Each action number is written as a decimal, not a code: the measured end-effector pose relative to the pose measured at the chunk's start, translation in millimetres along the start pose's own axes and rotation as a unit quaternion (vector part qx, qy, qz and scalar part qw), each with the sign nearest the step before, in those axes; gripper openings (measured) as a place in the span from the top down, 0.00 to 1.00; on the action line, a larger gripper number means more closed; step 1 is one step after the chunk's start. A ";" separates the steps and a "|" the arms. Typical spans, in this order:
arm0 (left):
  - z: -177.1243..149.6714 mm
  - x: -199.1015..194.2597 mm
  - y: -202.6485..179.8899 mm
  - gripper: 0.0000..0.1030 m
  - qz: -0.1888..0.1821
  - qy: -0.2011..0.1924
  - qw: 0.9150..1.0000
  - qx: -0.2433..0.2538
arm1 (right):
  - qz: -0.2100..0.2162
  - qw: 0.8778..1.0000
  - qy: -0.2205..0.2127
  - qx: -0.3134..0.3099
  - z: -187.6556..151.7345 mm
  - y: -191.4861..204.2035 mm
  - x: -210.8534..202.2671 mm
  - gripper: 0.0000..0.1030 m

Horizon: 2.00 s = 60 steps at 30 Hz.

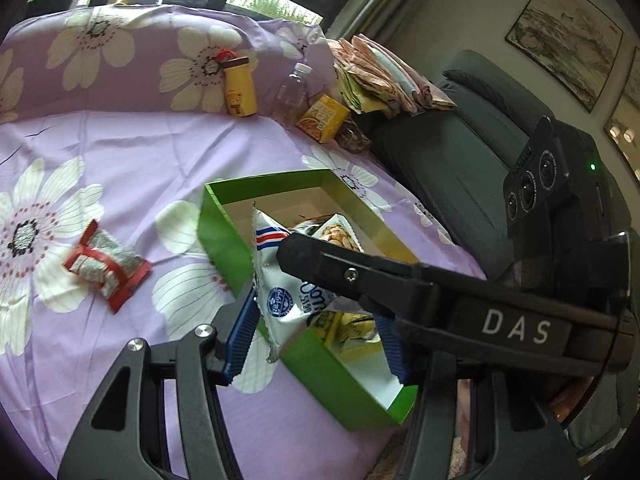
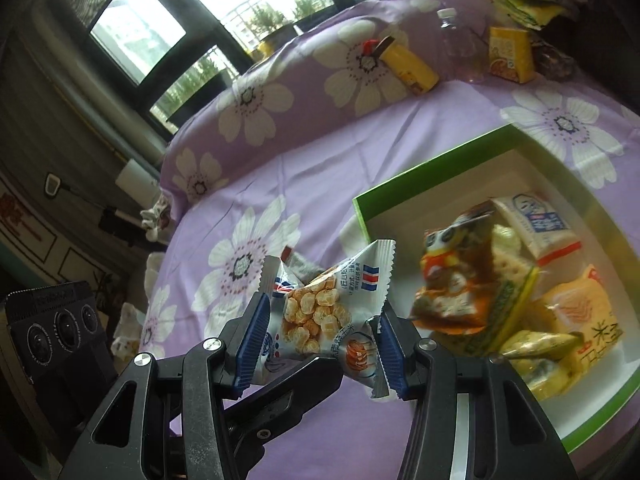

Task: Organize snacks
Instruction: 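Carry the peanut packet into the green box and release it, then move the right gripper back to the red-and-white wafer packet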

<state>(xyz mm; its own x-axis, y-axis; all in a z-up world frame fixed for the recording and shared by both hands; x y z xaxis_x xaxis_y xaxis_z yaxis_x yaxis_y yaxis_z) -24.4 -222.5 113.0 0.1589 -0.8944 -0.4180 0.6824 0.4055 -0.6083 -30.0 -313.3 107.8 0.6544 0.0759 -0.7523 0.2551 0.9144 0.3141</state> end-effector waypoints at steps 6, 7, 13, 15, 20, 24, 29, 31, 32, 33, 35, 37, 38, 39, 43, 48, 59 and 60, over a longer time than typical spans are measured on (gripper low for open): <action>8.3 44.5 -9.6 0.47 -0.016 0.038 0.999 -0.008 | -0.023 0.999 0.002 0.047 13.8 -50.1 3.0 0.47; 9.1 50.1 -9.3 0.47 -0.017 0.041 0.999 -0.011 | -0.024 0.998 0.004 0.052 16.0 -56.1 4.6 0.47; 6.6 80.4 -6.8 0.47 -0.027 0.062 0.997 -0.037 | -0.043 0.995 0.024 0.089 24.3 -86.3 20.0 0.47; 6.8 87.5 -6.5 0.47 -0.032 0.067 0.996 -0.040 | -0.051 0.993 0.029 0.098 24.1 -94.5 22.6 0.47; 8.0 97.9 -7.0 0.48 -0.022 0.066 0.997 -0.039 | -0.062 0.990 0.031 0.122 24.4 -108.6 27.3 0.47; 9.1 98.2 -5.6 0.47 -0.016 0.066 0.997 -0.047 | -0.064 0.988 0.032 0.138 25.0 -113.7 29.1 0.47; 7.3 87.7 -1.2 0.46 0.005 0.059 0.997 -0.051 | -0.107 0.982 0.002 0.158 25.2 -119.8 21.3 0.47; 6.0 80.5 -1.6 0.46 0.006 0.054 0.997 -0.050 | -0.121 0.981 -0.004 0.154 24.9 -122.1 15.9 0.47; 5.6 76.6 -2.3 0.46 0.006 0.051 0.998 -0.047 | -0.122 0.981 -0.011 0.151 24.9 -123.0 12.6 0.47; 5.5 73.1 -2.5 0.45 0.009 0.049 0.998 -0.044 | -0.120 0.981 -0.019 0.152 24.6 -124.1 8.6 0.47; 4.9 67.0 -2.8 0.45 0.021 0.045 0.998 -0.042 | -0.116 0.980 -0.032 0.161 24.0 -125.6 2.4 0.47; 4.1 58.9 -1.9 0.44 0.033 0.039 0.998 -0.040 | -0.116 0.980 -0.039 0.158 23.5 -123.5 -1.6 0.47; 3.2 53.8 -1.4 0.42 0.034 0.034 0.998 -0.039 | -0.117 0.980 -0.043 0.154 23.4 -121.4 -3.6 0.47; 1.8 48.2 -0.4 0.41 0.036 0.030 0.998 -0.040 | -0.116 0.981 -0.047 0.150 23.6 -119.2 -5.6 0.47; -3.6 22.4 6.6 0.38 0.047 0.013 0.998 -0.048 | -0.107 0.983 -0.064 0.132 25.2 -106.1 -13.1 0.47; -11.1 -19.7 20.7 0.24 0.083 -0.008 0.995 -0.051 | -0.101 0.988 -0.070 0.099 23.6 -84.0 -15.7 0.40; -47.5 -132.3 85.4 0.12 0.180 -0.046 0.977 -0.104 | -0.098 0.993 -0.058 0.014 10.6 -19.3 1.6 0.23; -51.3 -138.7 93.0 0.11 0.189 -0.046 0.975 -0.109 | -0.096 0.994 -0.059 0.004 9.0 -12.5 3.6 0.22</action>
<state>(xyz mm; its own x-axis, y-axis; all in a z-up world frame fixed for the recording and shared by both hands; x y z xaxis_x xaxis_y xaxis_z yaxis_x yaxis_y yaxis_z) -19.6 -51.1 79.9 0.4399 -0.6821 -0.5842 0.3957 0.7311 -0.5558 -24.4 -328.0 106.4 0.6722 -0.1468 -0.7257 0.3885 0.9043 0.1769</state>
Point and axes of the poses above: each gripper's, at about its wrist camera, not at the fingertips, and x roughly the way its jaws point, y to its left, z to its top, the point moved 2 cm from there along x, roughly the way its jaws point, and after that the axes turned 15 degrees about -z, right-handed, at the moved point
